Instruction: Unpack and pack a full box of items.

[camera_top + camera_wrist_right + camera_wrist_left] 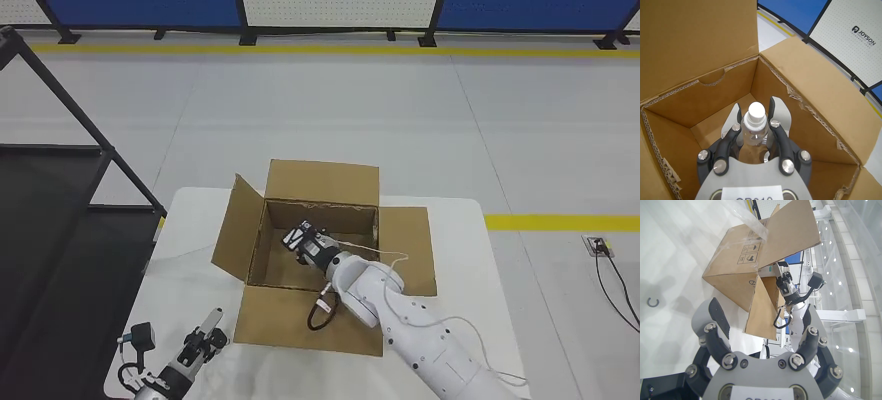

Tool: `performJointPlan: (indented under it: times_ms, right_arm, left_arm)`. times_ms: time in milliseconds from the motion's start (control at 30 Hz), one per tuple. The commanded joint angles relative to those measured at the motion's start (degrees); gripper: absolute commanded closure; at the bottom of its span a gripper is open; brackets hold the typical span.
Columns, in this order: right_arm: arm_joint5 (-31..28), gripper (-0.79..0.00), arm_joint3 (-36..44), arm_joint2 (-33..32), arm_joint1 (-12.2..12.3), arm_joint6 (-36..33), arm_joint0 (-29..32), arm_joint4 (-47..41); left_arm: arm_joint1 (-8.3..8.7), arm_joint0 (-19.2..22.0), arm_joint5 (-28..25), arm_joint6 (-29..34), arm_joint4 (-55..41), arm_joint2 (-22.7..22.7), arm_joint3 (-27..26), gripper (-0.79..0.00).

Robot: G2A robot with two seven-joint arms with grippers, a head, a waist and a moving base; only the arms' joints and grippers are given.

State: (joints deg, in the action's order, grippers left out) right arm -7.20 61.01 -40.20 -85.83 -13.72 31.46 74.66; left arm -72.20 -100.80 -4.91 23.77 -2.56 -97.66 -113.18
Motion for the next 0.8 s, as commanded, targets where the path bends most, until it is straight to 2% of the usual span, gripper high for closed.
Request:
performJointPlan:
  times_ms: [0,367,400,433,467,700,767]
  right_arm:
    - [-1.8,0.000,-3.4,1.8,-1.4,-0.7,-2.2,-1.1]
    - [-6.9,0.000,-21.8,7.8,-8.7,3.3,-10.6,-5.8]
    - [-7.0,-0.068,-23.2,7.9,-9.2,3.8,-11.0,-6.0]
    - [-7.1,-0.169,-24.5,7.9,-9.6,4.3,-11.3,-6.5]
    - [-7.2,-0.209,-25.8,7.9,-10.0,4.8,-11.7,-6.9]
    - [-9.0,-0.262,-32.3,7.8,-12.0,7.3,-13.0,-8.1]
    - [-9.3,-0.326,-33.5,7.6,-12.4,8.0,-13.0,-8.6]
  left_arm:
    - [0.00,0.0,0.0,0.0,0.0,0.0,0.0,-0.785]
    - [0.00,0.0,0.0,0.0,0.0,0.0,0.0,-0.785]
    - [0.00,0.0,0.0,0.0,0.0,0.0,0.0,-0.785]
    - [0.00,0.0,0.0,0.0,0.0,0.0,0.0,-0.785]
    - [0.00,0.0,0.0,0.0,0.0,0.0,0.0,-0.785]
    - [0.00,0.0,0.0,0.0,0.0,0.0,0.0,-0.785]
    - [0.00,0.0,0.0,0.0,0.0,0.0,0.0,-0.785]
